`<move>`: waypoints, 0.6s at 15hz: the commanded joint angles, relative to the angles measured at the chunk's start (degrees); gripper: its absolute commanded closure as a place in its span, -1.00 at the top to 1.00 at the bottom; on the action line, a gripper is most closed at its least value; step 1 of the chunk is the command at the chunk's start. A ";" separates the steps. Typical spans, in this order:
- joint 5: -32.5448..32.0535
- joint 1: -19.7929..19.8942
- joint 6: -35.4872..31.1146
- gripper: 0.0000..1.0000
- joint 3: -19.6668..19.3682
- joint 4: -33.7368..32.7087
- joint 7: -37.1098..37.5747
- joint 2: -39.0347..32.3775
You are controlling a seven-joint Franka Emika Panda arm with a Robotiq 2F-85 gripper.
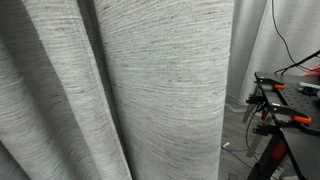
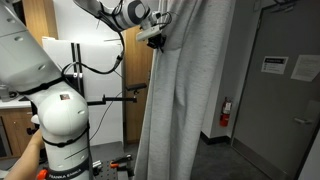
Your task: Open the grey curtain
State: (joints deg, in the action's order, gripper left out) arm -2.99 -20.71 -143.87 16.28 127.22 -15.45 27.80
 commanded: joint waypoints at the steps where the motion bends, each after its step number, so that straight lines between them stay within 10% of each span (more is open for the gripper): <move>1: -6.14 2.53 4.97 -0.99 7.57 2.62 10.20 -1.45; 9: -11.15 3.44 12.35 -0.99 11.44 -0.23 16.59 -2.61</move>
State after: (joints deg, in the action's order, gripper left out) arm -15.33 -14.17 -135.52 24.27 124.40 -2.19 27.90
